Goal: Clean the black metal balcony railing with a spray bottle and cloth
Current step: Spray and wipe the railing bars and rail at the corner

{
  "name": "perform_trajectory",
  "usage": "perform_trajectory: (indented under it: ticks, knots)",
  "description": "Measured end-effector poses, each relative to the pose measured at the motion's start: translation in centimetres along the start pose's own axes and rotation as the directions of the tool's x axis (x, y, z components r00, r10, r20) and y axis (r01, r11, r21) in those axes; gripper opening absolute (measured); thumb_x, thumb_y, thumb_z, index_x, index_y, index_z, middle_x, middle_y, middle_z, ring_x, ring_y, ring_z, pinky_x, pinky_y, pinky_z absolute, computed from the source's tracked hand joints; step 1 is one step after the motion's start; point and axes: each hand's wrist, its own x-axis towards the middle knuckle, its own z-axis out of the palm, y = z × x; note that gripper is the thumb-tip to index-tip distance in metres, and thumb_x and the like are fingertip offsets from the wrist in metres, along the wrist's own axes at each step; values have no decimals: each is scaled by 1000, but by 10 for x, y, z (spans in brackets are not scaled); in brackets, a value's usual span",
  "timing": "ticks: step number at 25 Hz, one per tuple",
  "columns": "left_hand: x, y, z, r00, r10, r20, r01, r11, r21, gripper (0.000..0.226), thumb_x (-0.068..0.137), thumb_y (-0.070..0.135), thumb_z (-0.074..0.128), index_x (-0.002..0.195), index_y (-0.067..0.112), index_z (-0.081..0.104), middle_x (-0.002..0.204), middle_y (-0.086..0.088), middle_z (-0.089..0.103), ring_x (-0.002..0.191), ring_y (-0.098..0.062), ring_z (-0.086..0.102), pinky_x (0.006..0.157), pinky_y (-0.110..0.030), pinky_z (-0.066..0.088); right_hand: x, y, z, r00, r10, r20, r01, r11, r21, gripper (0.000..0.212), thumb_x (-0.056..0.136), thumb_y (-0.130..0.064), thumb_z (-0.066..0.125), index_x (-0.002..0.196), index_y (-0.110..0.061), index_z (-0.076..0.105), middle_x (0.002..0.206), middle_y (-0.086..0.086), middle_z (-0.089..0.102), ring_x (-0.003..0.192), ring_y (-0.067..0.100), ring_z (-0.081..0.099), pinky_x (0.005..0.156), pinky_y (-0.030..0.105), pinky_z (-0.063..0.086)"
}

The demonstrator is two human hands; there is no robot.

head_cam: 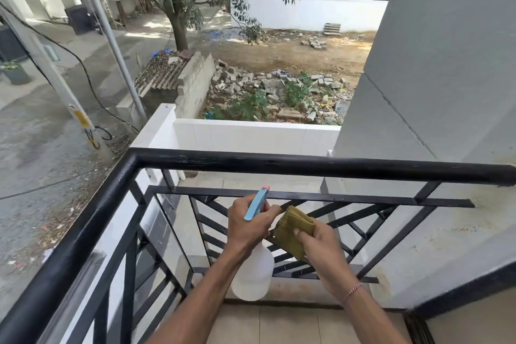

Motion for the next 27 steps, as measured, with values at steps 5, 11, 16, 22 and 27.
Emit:
perform_trajectory:
  ticks: [5,11,16,22,27]
  knots:
    - [-4,18,32,1000,14,16,-13,999,-43,12,85,16,77,76,15,69,63,7,60,65,-15,64,55,-38,64,7,14,-34,1000,-3,-11,3,1000,-12,23,101,-19,57,107,-37,71,101,-11,75,102,13,69,88,46,60]
    - [-4,35,83,996,42,-73,-40,999,32,25,82,24,78,63,16,63,52,6,55,50,-6,52,46,-27,49,20,28,-83,1000,16,-5,-16,1000,-9,22,102,-21,56,117,-33,67,108,-10,72,107,12,66,92,40,58]
    - [-13,49,122,999,32,6,-31,998,-45,11,84,18,78,77,14,70,66,4,65,66,-15,69,56,-30,62,26,34,-121,1000,16,3,-16,1000,0,25,103,-16,54,107,-37,66,108,-11,71,102,8,64,93,38,57]
    - [-18,63,165,995,99,1,-98,995,24,23,85,20,77,66,23,64,56,11,57,55,-10,59,60,-48,64,30,42,-157,1000,7,-17,-7,1000,-6,26,103,-16,53,99,-40,63,103,-15,67,99,6,62,87,31,57]
    - [-27,68,203,997,74,18,-74,997,30,27,82,26,77,59,24,62,51,11,55,52,-12,57,58,-51,63,37,57,-192,999,5,-41,-5,1000,5,22,102,-17,54,108,-35,65,109,-10,69,105,9,64,92,33,56]
